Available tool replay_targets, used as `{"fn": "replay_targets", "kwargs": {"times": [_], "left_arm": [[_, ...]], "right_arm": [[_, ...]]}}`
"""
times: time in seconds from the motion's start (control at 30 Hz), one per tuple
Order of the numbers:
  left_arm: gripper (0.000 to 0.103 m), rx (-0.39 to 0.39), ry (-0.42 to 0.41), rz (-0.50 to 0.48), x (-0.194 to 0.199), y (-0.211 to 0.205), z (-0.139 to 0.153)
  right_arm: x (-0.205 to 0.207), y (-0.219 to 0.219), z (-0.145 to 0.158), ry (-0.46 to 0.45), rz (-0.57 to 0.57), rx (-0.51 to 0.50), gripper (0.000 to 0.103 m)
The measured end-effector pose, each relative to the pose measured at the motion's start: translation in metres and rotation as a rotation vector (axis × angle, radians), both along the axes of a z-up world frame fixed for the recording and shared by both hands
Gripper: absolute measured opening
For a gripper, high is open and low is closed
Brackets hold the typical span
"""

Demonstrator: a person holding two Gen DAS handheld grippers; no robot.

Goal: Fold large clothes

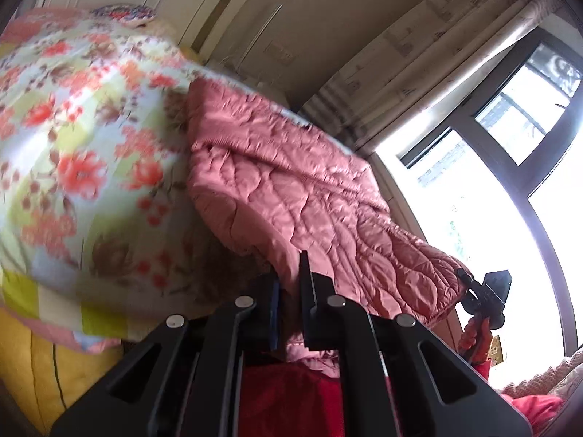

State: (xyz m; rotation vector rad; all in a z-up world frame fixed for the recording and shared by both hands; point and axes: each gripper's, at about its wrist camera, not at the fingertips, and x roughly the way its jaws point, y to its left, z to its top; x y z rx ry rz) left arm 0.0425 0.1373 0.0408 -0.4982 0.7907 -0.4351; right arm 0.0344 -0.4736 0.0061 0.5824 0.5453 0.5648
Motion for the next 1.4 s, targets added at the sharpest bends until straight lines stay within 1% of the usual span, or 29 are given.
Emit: {"fn": "replay_targets", "kwargs": {"times": [0.1,0.17,0.27,0.37,0.4,0.47,0.57,0.6,0.67,0.77,0.8,0.9,0.97,1.0,1.03,1.1,1.2,1.3,1.37,1.4], "left_arm": [[0.008,-0.013,-0.063,-0.001,0.016,0.002,0.025],[0.008,-0.016,-0.096,-0.009,0.03,0.003,0.042],[0.008,-0.026,-0.141,0.009,0.062,0.009,0.065],[0.008,-0.057,-0.129,0.034,0.102,0.015,0.08],[0.008,-0.06,-0.122,0.04,0.121,0.016,0.084],[0.008,-0.049,-0.116,0.058,0.151,0.019,0.091],[0.008,-0.023,-0.087,0.091,0.196,0.021,0.097],[0.008,-0.013,-0.073,0.109,0.217,0.023,0.096],[0.008,0.002,-0.043,0.127,0.248,0.026,0.088],[0.008,0.003,0.029,0.151,0.296,0.034,0.066],[0.008,0.007,0.059,0.16,0.316,0.037,0.056],[0.008,0.014,0.121,0.176,0.353,0.043,0.028],[0.008,0.013,0.192,0.188,0.383,0.047,0.0],[0.008,0.011,0.214,0.191,0.392,0.047,-0.01],[0.008,0.008,0.257,0.198,0.405,0.049,-0.026],[0.008,0.021,0.297,0.203,0.418,0.05,-0.046],[0.009,0.065,0.309,0.2,0.427,0.047,-0.061],[0.012,0.07,0.327,0.202,0.431,0.046,-0.069],[0.012,0.088,0.339,0.203,0.433,0.043,-0.072],[0.012,0.1,0.339,0.203,0.433,0.04,-0.071]], "right_arm": [[0.016,-0.002,0.022,-0.039,0.022,0.036,0.015],[0.033,-0.008,0.04,-0.068,0.034,0.082,0.015],[0.065,-0.02,0.061,-0.088,0.026,0.139,0.015],[0.111,-0.031,0.076,-0.068,0.026,0.211,0.015],[0.123,-0.033,0.08,-0.062,0.026,0.223,0.015],[0.158,-0.034,0.089,-0.043,0.018,0.235,0.015],[0.217,-0.034,0.099,-0.001,0.005,0.243,0.015],[0.23,-0.032,0.099,0.011,0.0,0.244,0.015],[0.273,-0.031,0.097,0.056,-0.014,0.247,0.015],[0.329,-0.03,0.083,0.134,-0.056,0.241,0.015],[0.342,-0.029,0.074,0.157,-0.068,0.243,0.015],[0.391,-0.029,0.043,0.256,-0.12,0.235,0.015],[0.413,-0.029,0.02,0.311,-0.149,0.229,0.015],[0.422,-0.029,0.009,0.339,-0.162,0.232,0.015],[0.431,-0.029,-0.004,0.367,-0.176,0.229,0.015],[0.444,-0.026,-0.023,0.408,-0.199,0.197,0.016],[0.455,-0.023,-0.045,0.444,-0.229,0.168,0.016],[0.458,-0.022,-0.052,0.454,-0.246,0.124,0.017],[0.459,-0.022,-0.047,0.467,-0.255,0.118,0.022],[0.457,-0.024,-0.04,0.461,-0.264,0.12,0.023]]}}
